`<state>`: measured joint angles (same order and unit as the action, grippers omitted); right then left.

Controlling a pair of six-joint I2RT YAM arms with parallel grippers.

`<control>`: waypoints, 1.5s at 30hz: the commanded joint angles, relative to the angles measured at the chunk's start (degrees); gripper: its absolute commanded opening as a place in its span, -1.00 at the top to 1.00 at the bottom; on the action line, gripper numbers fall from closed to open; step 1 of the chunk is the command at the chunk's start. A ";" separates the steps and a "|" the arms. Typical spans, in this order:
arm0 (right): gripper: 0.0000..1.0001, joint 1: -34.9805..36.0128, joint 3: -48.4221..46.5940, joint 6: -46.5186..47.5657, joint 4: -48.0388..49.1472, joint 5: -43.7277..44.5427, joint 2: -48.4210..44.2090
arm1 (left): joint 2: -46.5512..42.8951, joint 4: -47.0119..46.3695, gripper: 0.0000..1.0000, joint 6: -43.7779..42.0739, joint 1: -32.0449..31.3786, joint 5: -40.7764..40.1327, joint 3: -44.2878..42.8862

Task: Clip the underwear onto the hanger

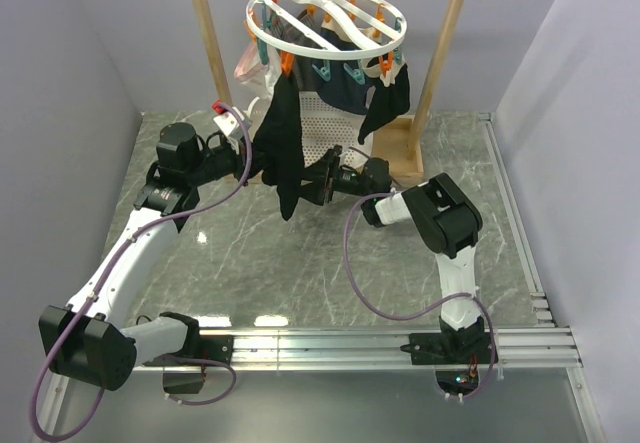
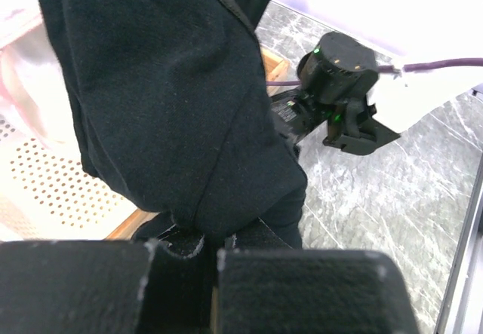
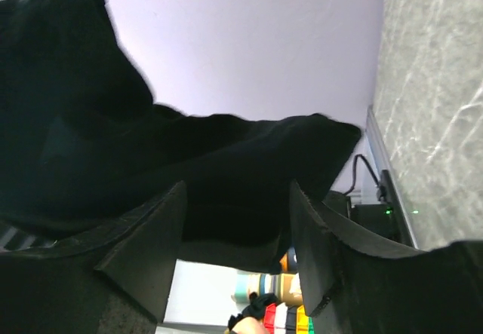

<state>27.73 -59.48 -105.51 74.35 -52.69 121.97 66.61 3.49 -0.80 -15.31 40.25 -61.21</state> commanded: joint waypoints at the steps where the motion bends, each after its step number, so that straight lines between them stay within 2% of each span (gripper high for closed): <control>1: -0.25 -0.92 0.68 -2.77 26.55 -0.22 -5.25 | 0.45 -3.05 0.99 0.45 0.37 -1.22 -1.98; 8: -0.08 -1.53 2.44 -3.03 26.64 -2.33 -7.97 | 2.91 -1.99 0.99 0.45 0.37 -5.61 -3.82; 14: 0.15 -2.50 4.11 -3.12 26.64 -4.26 -10.00 | 5.45 0.38 0.99 3.96 0.20 -11.24 -5.84; 17: 0.44 -2.85 4.46 -3.38 26.64 -4.97 -10.53 | 6.95 1.61 0.99 5.10 -0.50 -13.61 -6.90; 18: 0.74 -3.11 4.38 -3.30 26.64 -5.06 -10.61 | 7.39 1.87 0.99 5.63 -0.77 -13.88 -7.25; 20: 0.99 -3.20 3.94 -3.38 26.64 -5.58 -10.79 | 8.27 2.40 0.99 5.98 -2.17 -15.19 -8.04; 21: 1.00 -3.29 3.15 -3.64 26.64 -5.67 -10.79 | 8.53 2.32 0.99 6.16 -2.70 -15.37 -8.22; 28: 1.00 -3.29 1.03 -2.77 26.46 -7.95 -11.75 | 10.64 0.29 0.99 10.11 -5.34 -16.78 -8.05; 29: 0.83 -3.38 1.47 -2.16 25.86 -8.65 -12.11 | 10.82 0.21 0.99 11.51 -5.34 -16.61 -8.05; 35: 0.33 -4.43 2.79 5.22 20.49 -11.38 -15.18 | 11.88 -1.20 0.99 14.33 -5.08 -15.99 -7.96; 37: 0.21 -4.87 2.97 4.45 21.89 -12.09 -15.53 | 12.66 -0.06 0.99 14.33 -5.08 -17.04 -8.83; 39: -0.01 -5.05 3.06 4.00 23.30 -12.79 -15.97 | 13.19 0.55 0.99 15.38 -4.56 -17.40 -9.28; 41: -0.14 -5.05 3.23 5.31 22.95 -13.49 -17.29 | 14.07 0.73 0.99 16.52 -4.03 -16.87 -9.80; 45: -0.17 -4.70 4.11 9.97 18.48 -14.28 -19.23 | 14.95 1.00 0.99 19.07 -4.02 -15.90 -10.68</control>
<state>22.98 -55.79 -99.96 74.56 -65.06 106.13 81.32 5.45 14.96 -19.57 23.92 -68.97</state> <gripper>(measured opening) 0.581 0.028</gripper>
